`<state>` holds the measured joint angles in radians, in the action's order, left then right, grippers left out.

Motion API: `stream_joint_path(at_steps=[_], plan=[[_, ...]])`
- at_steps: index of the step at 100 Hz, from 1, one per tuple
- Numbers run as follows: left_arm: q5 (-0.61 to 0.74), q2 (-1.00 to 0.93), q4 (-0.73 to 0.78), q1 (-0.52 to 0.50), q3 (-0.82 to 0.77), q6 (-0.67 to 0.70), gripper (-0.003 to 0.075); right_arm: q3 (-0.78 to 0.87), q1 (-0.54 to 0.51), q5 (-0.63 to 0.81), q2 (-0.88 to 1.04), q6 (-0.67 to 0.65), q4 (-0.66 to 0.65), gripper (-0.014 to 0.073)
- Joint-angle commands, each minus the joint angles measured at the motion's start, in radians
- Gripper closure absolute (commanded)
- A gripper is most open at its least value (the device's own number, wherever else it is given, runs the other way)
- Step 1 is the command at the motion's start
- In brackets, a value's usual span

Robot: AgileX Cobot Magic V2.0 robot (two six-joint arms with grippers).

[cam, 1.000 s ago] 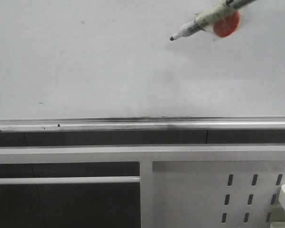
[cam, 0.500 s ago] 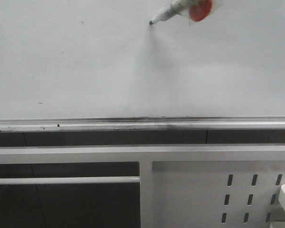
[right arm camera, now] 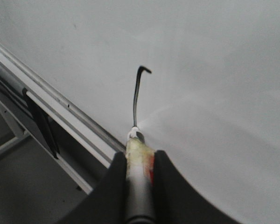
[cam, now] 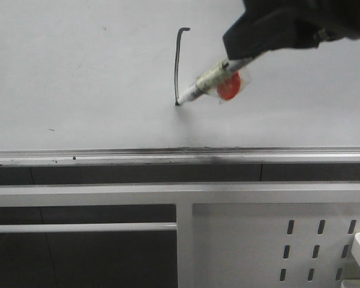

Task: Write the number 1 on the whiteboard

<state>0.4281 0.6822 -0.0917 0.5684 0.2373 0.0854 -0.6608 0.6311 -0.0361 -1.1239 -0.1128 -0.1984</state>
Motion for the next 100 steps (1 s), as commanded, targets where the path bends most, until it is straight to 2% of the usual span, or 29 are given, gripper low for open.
stream_joint_path(at_steps=[1,19,31,41,52,62,80,86,100], plan=[[0.085,0.001,-0.006,-0.002,0.025,-0.001,0.074,-0.027,-0.008,0.095,-0.023,0.006,-0.012,0.0664],[0.083,0.001,-0.004,-0.002,0.025,-0.001,0.074,-0.027,0.007,0.142,-0.05,0.006,-0.001,0.0664],[0.081,0.001,0.018,-0.002,0.025,-0.001,0.074,-0.029,0.073,0.126,-0.012,0.006,-0.001,0.0664],[0.077,0.001,0.168,-0.002,0.025,0.005,0.0739,-0.039,0.137,0.059,0.03,0.006,-0.001,0.0664],[0.077,0.001,0.389,0.008,0.025,0.009,0.0732,-0.103,0.197,-0.135,0.039,0.006,-0.029,0.0664],[0.055,0.001,0.546,0.045,0.025,0.009,0.0656,-0.17,0.243,-0.281,0.037,0.006,-0.059,0.0664],[0.008,0.076,0.638,0.132,0.027,0.009,0.0512,-0.277,0.314,-0.396,0.034,0.006,-0.073,0.0664],[0.01,0.122,0.651,0.16,0.041,0.009,0.0484,-0.308,0.328,-0.432,0.022,0.006,-0.073,0.0664],[0.012,0.228,0.653,0.195,0.094,-0.014,0.0477,-0.346,0.356,-0.463,-0.004,0.006,-0.073,0.0664]])
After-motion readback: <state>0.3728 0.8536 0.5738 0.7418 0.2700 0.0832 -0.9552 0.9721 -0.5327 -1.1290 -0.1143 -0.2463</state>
